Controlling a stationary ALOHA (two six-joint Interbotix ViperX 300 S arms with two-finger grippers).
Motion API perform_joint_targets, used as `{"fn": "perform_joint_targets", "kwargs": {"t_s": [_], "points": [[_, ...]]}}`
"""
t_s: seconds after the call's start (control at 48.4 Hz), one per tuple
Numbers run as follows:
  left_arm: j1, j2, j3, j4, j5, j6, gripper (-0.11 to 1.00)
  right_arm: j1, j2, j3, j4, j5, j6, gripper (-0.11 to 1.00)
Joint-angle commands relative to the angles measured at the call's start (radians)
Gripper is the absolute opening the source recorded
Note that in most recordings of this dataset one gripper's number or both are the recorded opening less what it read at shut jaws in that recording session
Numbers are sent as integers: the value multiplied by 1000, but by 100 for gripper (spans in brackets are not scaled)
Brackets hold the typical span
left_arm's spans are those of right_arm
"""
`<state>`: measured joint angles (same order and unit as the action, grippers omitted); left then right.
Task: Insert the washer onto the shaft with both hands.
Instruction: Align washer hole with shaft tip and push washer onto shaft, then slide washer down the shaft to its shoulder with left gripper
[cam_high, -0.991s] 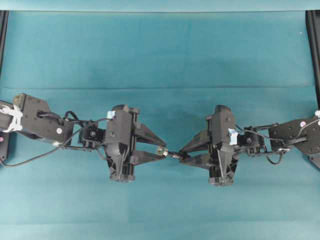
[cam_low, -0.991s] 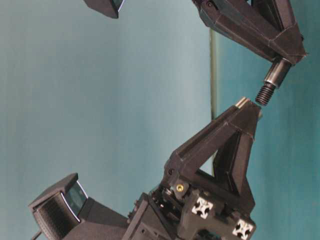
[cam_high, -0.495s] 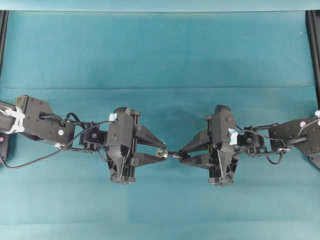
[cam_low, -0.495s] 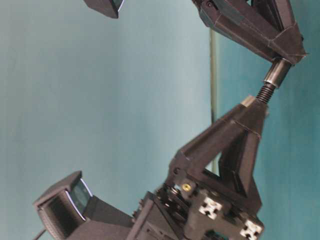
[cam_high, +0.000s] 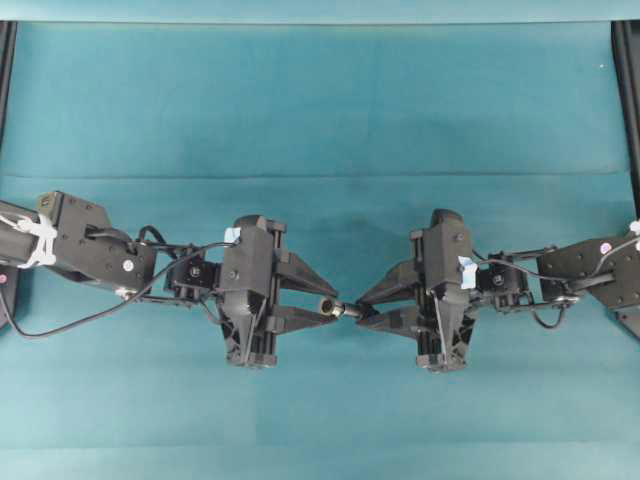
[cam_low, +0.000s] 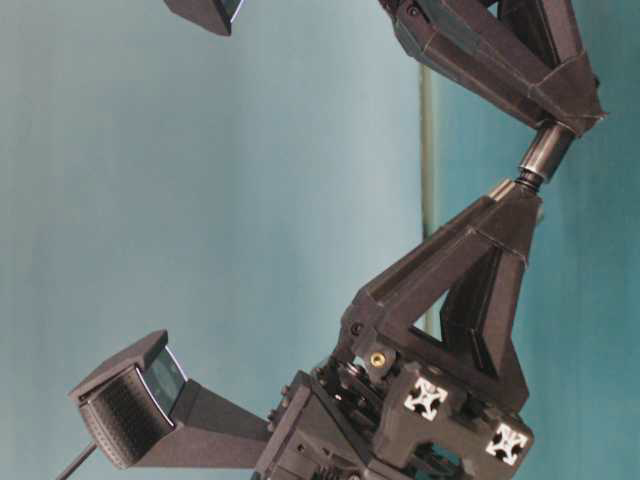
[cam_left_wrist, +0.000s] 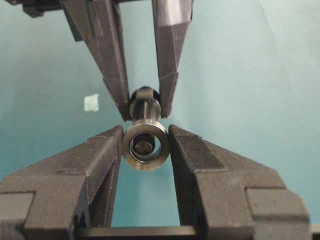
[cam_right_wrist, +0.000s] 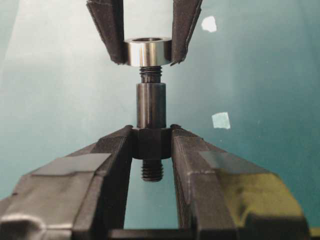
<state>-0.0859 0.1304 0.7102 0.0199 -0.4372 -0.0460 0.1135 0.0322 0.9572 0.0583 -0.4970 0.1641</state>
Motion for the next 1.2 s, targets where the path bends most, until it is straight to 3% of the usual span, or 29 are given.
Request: {"fn": "perform_joint_targets", "kwargs": {"t_s": [0.0, 1.177], "points": [[0, -5, -15, -2, -8, -2, 37, 0, -8, -17, 2, -11, 6, 0], [-2, 18, -40, -2, -9, -2, 37, -6, 3, -40, 0, -21, -2, 0]]}}
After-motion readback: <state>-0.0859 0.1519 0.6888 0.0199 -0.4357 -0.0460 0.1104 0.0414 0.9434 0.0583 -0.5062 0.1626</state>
